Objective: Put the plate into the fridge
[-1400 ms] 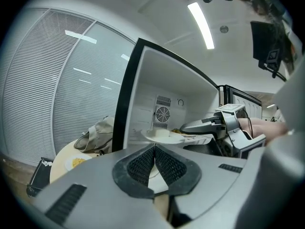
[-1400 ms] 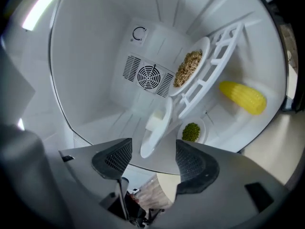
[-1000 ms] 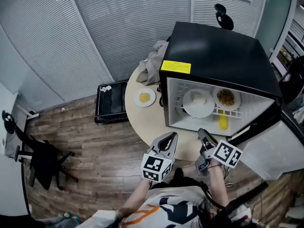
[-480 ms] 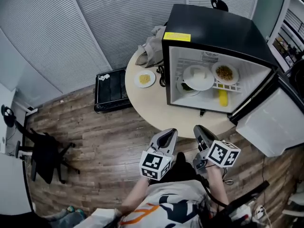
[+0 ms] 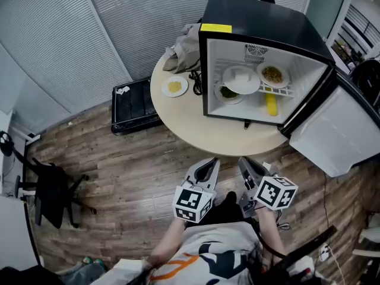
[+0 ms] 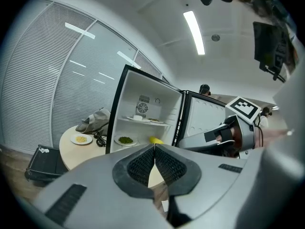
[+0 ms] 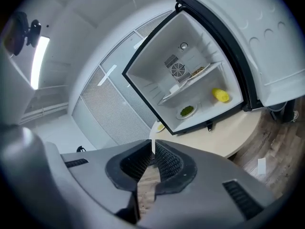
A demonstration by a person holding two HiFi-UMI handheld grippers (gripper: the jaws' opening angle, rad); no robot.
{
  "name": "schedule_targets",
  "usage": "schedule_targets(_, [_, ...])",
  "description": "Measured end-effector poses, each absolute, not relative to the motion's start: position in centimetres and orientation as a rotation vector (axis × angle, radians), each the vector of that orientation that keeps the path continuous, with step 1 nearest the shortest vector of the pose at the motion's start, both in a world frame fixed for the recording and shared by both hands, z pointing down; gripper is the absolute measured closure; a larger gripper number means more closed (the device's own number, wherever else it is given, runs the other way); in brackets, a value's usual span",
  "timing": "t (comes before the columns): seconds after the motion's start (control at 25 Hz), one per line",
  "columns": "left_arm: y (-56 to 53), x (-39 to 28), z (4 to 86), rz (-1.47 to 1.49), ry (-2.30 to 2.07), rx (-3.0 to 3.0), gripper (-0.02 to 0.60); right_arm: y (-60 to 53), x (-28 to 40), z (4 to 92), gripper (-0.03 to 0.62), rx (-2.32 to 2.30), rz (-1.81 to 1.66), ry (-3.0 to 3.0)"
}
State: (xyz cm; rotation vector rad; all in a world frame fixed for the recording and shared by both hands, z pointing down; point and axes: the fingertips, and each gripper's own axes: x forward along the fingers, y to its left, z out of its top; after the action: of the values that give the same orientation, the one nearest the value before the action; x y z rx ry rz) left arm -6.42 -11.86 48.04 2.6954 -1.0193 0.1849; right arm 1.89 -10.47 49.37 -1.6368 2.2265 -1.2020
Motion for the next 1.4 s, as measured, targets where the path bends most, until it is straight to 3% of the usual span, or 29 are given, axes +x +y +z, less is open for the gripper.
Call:
schedule_targets(0.68, [-7.8,-3.3,47.8,0.161,-1.020,2.658,0.569,-5.9,4.2,49.9,0.563,-1.716,-1.151,2.352])
schedule_targets(1.4, [6.9,2.7,47.8,0.212,-1.076,2.650,0.569,8.0,9.3,49.4,0.566,-1.601,-1.126,2.435])
